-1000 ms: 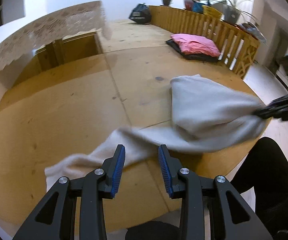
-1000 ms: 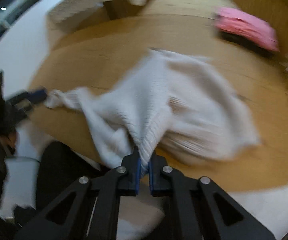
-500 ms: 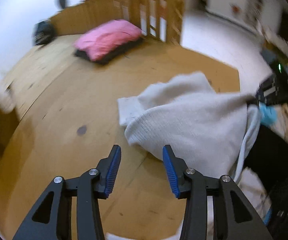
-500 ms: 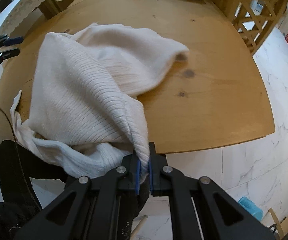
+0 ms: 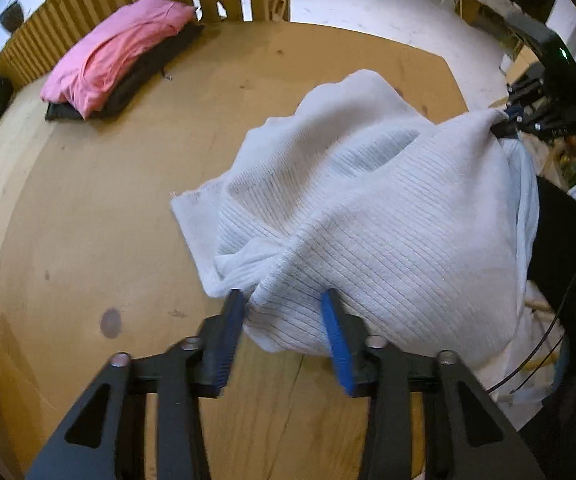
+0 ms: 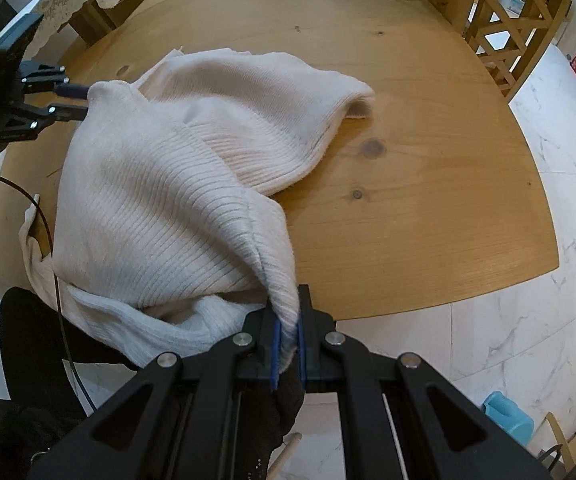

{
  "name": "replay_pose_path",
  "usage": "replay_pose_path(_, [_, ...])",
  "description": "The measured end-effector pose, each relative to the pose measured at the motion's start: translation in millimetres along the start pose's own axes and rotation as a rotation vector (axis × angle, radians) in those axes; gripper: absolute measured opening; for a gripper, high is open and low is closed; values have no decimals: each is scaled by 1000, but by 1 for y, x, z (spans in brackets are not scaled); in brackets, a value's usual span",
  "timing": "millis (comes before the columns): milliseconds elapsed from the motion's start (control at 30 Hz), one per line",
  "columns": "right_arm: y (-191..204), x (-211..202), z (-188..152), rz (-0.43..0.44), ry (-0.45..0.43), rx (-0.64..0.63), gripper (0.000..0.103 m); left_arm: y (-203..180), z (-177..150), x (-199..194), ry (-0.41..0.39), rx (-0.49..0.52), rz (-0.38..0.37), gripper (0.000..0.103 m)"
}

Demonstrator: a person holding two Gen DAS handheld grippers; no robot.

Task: Fold clothes
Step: 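Lift the sweater high with both grippers and shake it open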

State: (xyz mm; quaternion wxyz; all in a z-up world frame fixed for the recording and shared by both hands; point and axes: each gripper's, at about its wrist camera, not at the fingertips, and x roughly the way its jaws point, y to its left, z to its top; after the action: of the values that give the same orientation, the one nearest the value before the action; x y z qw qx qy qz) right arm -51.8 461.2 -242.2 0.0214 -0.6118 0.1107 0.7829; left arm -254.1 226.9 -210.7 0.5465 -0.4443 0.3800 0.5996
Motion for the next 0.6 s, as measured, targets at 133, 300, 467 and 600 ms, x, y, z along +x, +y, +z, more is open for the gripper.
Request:
replay_pose_path(133, [5,-5,-2,-11,-17,-17,6,1,-9,3,-6,-48,-25,10])
replay_pose_path(300, [14,-37,6,-35,-104,-28,6,-3,-20,-27,-94,-153,13,6])
replay_pose_path(467, [50,-119,29,-107,-305,-127,6,-19,-31,-104,-226,-209,116,1])
replay_pose_path(600, [83,-205,44,-146,-479,-229,6,-25,-46,-202,-410,-276,213,0])
